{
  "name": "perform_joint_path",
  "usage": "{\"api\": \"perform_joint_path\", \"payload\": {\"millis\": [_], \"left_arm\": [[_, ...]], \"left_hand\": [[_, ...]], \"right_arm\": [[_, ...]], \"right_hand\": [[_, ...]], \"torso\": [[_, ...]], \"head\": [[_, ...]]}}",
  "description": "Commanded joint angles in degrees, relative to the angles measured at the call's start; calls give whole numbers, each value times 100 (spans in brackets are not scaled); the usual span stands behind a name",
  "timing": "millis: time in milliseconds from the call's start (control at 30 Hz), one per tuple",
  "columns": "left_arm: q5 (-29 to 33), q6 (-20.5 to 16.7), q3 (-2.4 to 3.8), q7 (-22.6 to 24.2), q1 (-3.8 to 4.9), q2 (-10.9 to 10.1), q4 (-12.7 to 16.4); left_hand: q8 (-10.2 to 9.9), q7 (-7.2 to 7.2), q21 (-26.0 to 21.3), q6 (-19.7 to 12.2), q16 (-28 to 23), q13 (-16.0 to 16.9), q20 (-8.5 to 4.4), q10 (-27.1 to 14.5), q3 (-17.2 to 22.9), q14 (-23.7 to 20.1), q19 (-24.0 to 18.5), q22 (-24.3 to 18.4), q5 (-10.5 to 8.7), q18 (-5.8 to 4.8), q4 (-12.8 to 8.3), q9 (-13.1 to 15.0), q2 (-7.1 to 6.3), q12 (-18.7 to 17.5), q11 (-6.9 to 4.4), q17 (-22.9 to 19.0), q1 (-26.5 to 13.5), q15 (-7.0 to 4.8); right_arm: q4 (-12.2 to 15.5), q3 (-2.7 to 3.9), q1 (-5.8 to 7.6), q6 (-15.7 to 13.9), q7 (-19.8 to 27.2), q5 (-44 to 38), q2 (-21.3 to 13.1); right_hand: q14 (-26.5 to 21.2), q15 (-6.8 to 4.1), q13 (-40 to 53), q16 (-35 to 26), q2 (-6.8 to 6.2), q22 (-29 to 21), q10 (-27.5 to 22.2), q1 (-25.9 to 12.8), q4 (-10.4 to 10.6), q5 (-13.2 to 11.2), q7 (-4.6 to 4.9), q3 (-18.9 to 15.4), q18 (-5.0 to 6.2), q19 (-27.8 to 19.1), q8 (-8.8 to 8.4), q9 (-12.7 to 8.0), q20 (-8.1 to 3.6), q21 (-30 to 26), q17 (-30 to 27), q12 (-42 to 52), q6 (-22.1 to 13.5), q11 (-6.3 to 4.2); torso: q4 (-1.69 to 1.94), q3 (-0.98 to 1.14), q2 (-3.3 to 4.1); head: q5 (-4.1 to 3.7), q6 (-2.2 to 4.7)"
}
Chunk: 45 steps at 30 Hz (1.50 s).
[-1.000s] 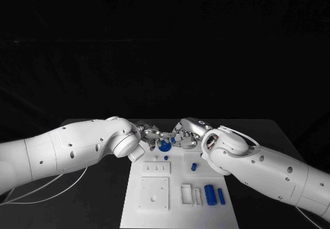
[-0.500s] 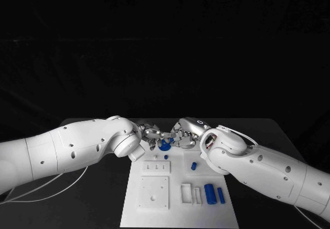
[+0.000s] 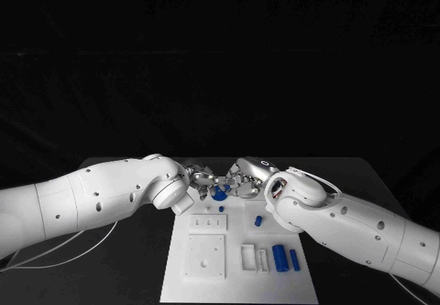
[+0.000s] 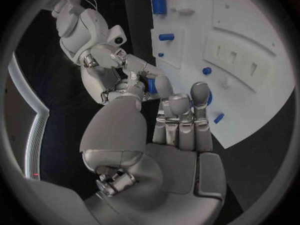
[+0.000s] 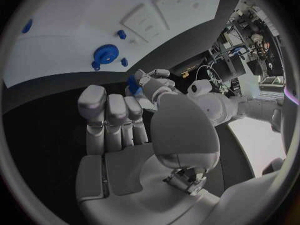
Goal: Assemble the parts on the task board
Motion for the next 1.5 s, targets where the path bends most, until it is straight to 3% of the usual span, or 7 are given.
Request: {"api": "perform_joint_path", "payload": {"millis": [33, 267, 567, 833, 933, 1100, 1500], "left_arm": [[-29, 52, 7, 25, 12, 28, 16], [-29, 110, 7, 23, 12, 36, 28], [-45, 165, 7, 10, 12, 53, 20], [-61, 188, 7, -7, 11, 91, -17], [-64, 193, 7, -10, 11, 99, -26], [-67, 192, 7, -18, 11, 108, -31], [-80, 208, 7, -41, 11, 128, -38]], "left_hand": [[8, -17, -25, -12, 20, 10, -16, 223, -11, -42, -19, 10, -33, -51, -77, -12, 34, -27, -39, -7, 39, 6], [6, -26, -36, -27, 26, 13, -21, 220, -105, -47, -18, 34, 46, -59, -528, -61, 351, -32, -40, -12, 151, 1], [7, -40, -50, -23, 26, 18, -23, 218, -220, -53, -22, 55, 156, -64, -820, -167, 547, -43, -47, -26, 240, 0], [7, -42, -48, -11, 39, 22, -25, 223, -262, -48, -17, 65, 198, -66, -810, -192, 538, -37, -49, -12, 172, 0], [9, -30, -53, 9, 48, 22, -21, 224, -116, -47, -19, 72, 67, -65, -523, -187, 311, -28, -37, -2, 32, 5], [7, -27, -55, 12, 53, 19, -21, 226, -78, -45, -14, 78, 45, -65, -411, -179, 260, -21, -37, 1, 28, 5], [4, -44, -69, -20, 55, 11, -28, 223, -281, -45, -12, 105, 320, -70, -892, -273, 701, -20, -44, 5, 151, -3]], "right_arm": [[7, -7, -2, 98, 10, -67, 26], [-13, -18, -3, 109, 6, -74, 60], [-17, -24, -4, 108, 2, -78, 88], [-23, -36, -8, 118, -5, -104, 112], [-23, -40, -9, 120, -11, -118, 114], [-22, -46, -10, 130, -24, -138, 116], [-19, -57, -14, 143, -59, -168, 129]], "right_hand": [[18, -9, 5, 27, 59, 618, 10, -18, -14, 31, -6, -5, -70, 12, 22, 8, -10, 34, 7, 3, 30, -7], [18, -9, 5, 27, 59, 618, 10, -18, -14, 31, -6, -5, -70, 12, 22, 8, -10, 34, 7, 3, 30, -7], [20, -9, 5, 22, 69, 619, 10, -24, -16, 49, -8, -24, -69, 15, 23, 9, -9, 38, 12, 1, 36, -10], [23, -9, 8, 21, 70, 622, 13, -26, -22, 69, -10, -35, -69, 21, 22, 8, -9, 54, 16, 5, 39, -13], [23, -9, 8, 21, 70, 622, 13, -26, -22, 69, -10, -35, -69, 21, 22, 8, -9, 54, 16, 5, 39, -13], [23, -9, 8, 21, 70, 622, 13, -26, -22, 69, -10, -35, -69, 21, 22, 8, -9, 54, 16, 5, 39, -13], [25, -10, 7, 20, 73, 622, 12, -24, -37, 92, -11, -42, -68, 23, 22, 8, -10, 54, 23, -2, 45, -15]], "torso": [[5, -2, -1], [3, -1, 2], [3, -4, 2], [-1, 6, 5], [-1, 5, 3], [0, 7, 5], [-1, 6, 2]], "head": [[-4, 1], [1, -9], [7, -16], [24, -30], [21, -34], [21, -34], [17, -43]]}}
